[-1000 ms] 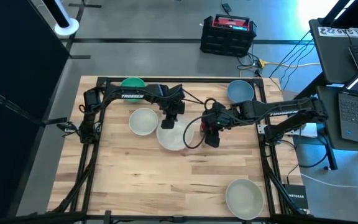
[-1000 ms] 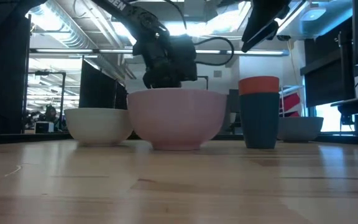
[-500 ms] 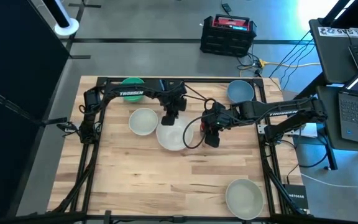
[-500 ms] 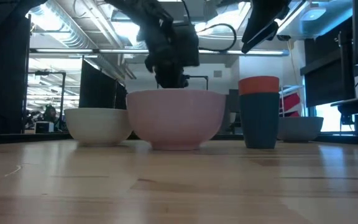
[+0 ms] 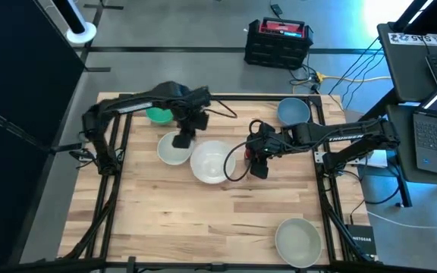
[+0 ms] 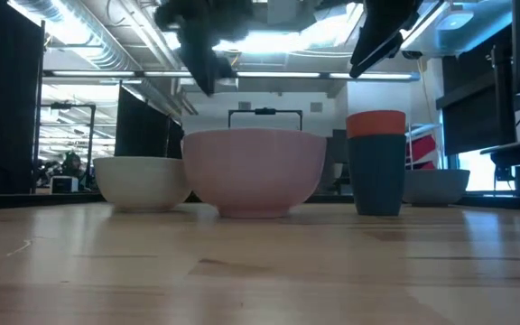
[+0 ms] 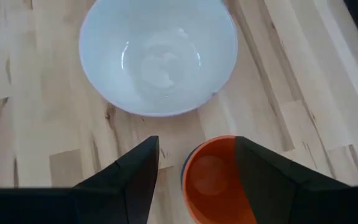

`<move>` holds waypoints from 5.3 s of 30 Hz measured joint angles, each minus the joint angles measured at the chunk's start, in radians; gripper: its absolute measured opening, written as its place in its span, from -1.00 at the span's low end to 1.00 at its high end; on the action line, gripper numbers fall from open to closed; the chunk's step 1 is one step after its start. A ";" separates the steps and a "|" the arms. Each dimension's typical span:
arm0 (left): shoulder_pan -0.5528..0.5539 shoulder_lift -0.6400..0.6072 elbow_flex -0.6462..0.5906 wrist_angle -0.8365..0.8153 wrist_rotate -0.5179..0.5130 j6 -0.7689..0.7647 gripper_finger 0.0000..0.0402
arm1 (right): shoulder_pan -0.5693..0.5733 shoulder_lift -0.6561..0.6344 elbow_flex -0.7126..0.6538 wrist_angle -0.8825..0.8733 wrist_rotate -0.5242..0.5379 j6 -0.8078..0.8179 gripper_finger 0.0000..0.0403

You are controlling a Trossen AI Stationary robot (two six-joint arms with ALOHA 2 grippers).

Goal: Nest bowls inside each other
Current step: Stack the gray bowl on top of the pink bowl, then stack the white bowl on top of gray bowl

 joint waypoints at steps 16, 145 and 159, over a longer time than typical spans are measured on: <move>-0.025 -0.303 0.000 -0.128 -0.057 -0.217 -0.73 | 0.297 -0.009 0.000 -0.239 -0.247 0.096 -0.04; 0.101 -0.206 -0.592 0.352 -0.200 0.101 -0.73 | -0.338 0.526 0.949 -0.574 -0.277 -0.325 0.30; 0.178 -0.152 -0.591 0.413 -0.203 0.130 -0.73 | -0.338 0.526 0.866 -0.586 -0.287 -0.357 0.30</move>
